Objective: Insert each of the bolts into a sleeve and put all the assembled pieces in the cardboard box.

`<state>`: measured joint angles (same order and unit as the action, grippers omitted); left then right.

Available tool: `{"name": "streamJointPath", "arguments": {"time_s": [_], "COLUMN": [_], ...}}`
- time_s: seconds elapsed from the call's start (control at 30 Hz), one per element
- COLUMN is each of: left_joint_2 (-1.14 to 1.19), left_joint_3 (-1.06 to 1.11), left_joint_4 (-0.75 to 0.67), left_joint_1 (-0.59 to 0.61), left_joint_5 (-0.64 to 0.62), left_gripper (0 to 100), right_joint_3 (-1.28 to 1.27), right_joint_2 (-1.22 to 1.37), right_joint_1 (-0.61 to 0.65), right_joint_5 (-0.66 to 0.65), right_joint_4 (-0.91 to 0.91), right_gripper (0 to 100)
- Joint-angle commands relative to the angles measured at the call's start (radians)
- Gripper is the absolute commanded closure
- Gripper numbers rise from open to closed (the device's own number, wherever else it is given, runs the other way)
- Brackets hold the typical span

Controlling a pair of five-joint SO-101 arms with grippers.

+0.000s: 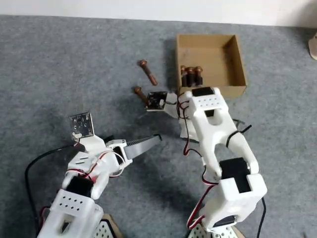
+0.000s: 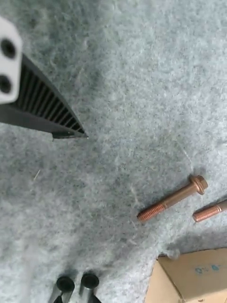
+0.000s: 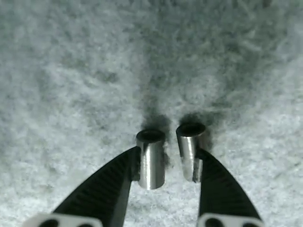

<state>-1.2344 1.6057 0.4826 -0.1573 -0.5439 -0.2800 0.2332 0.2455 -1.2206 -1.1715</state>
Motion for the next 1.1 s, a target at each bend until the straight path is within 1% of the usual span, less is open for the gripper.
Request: {"name": "streamJointPath", "arguments": {"time_s": [0.0,0.5,0.7,0.77,0.8,0.87,0.93,1.0,1.07], "left_joint_2": [-0.013,-0.013,-0.013,-0.013,-0.013,-0.013,-0.013,-0.013,-0.013], "left_joint_3": [-0.008,-0.007,-0.007,-0.007,-0.007,-0.007,-0.007,-0.008,-0.010], "left_joint_4": [-0.020,-0.020,-0.020,-0.020,-0.020,-0.020,-0.020,-0.020,-0.020], "left_joint_1": [0.010,0.010,0.010,0.010,0.010,0.010,0.012,0.012,0.013], "left_joint_5": [0.000,0.000,0.000,0.000,0.000,0.000,0.000,0.000,0.000], "left_gripper": [37,37,37,37,37,37,37,37,37], "right_joint_3": [-0.065,-0.306,-0.414,-0.449,-0.456,-0.466,-0.469,-0.470,-0.466], "right_joint_2": [0.033,-0.130,-0.130,-0.130,-0.131,-0.133,-0.134,-0.137,-0.137], "right_joint_1": [-0.007,-0.004,-0.024,-0.024,-0.024,-0.027,-0.027,-0.027,-0.024], "right_joint_5": [0.011,0.003,0.012,0.048,0.068,0.098,0.133,0.173,0.232], "right_joint_4": [0.001,0.012,0.208,0.246,0.259,0.266,0.268,0.268,0.269], "right_gripper": [83.4,83.4,83.6,84.5,87.5,99.8,97.4,99.7,99.2]}}
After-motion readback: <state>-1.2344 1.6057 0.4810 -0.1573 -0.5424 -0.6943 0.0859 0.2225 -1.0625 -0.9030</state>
